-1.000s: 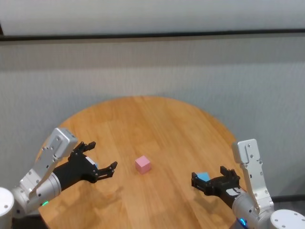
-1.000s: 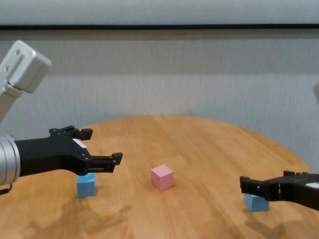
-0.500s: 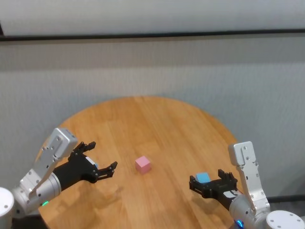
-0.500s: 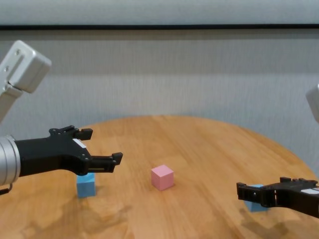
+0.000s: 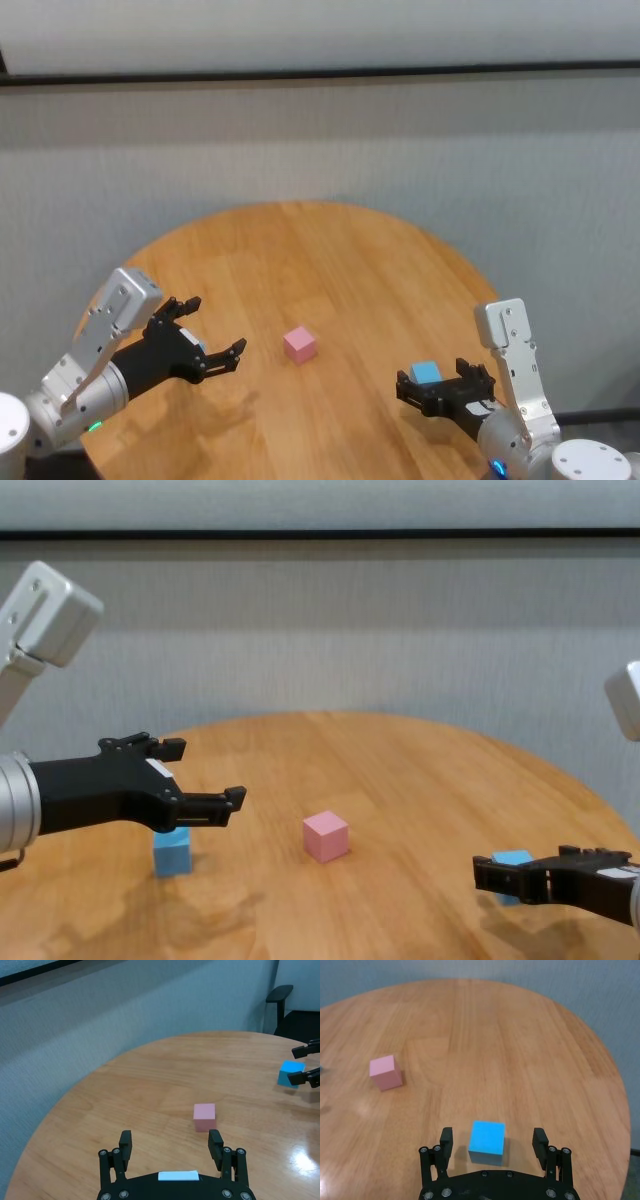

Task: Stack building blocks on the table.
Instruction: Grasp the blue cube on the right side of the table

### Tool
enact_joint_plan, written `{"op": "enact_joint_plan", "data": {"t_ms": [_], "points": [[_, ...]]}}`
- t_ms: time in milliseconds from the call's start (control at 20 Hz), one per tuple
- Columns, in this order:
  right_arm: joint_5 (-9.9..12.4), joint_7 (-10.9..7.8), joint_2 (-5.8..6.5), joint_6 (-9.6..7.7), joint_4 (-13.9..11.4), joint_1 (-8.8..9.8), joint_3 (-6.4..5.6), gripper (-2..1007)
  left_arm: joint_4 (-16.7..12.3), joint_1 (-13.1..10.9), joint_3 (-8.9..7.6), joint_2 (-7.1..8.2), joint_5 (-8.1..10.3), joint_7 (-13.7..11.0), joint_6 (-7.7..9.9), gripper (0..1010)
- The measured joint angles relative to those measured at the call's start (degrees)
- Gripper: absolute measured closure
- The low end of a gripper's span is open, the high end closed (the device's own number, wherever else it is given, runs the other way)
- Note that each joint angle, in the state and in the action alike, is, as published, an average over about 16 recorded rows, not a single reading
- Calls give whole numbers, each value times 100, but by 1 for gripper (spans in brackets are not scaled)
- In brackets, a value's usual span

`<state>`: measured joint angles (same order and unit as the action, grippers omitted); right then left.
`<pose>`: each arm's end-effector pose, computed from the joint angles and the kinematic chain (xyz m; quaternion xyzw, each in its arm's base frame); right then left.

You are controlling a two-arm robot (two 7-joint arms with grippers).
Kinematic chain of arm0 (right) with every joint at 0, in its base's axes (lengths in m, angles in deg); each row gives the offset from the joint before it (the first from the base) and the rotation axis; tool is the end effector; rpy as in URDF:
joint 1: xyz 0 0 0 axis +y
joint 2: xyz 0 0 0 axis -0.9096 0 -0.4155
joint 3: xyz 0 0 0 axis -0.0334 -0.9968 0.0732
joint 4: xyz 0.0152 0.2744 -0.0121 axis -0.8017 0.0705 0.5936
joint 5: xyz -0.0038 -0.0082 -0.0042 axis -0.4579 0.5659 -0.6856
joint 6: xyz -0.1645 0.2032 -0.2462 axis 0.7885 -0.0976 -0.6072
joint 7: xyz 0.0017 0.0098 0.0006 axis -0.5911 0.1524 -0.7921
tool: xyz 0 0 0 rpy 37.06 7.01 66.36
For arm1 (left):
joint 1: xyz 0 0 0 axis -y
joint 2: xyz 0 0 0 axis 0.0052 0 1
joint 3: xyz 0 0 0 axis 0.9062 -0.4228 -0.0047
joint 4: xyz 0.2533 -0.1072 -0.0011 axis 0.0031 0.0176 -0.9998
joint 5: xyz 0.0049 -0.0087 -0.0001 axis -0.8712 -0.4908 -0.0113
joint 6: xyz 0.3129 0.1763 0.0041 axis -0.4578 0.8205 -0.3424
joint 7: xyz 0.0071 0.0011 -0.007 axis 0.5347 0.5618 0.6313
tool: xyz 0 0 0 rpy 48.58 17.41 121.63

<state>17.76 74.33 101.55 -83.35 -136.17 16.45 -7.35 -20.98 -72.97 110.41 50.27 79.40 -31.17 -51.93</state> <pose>0.3947 0.0400 -0.3058 -0.1635 0.1314 -0.5821 0.7856 0.4397 0.0399 -0.2835 0.1441 -0.0826 0.4039 0.8996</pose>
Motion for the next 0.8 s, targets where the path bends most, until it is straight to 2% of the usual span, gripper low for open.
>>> {"op": "enact_joint_plan", "data": {"t_ms": [800], "points": [[-168,-167,-179,-37,236,-99,-94,0,0,0,0,0,0,0,0,8]]}}
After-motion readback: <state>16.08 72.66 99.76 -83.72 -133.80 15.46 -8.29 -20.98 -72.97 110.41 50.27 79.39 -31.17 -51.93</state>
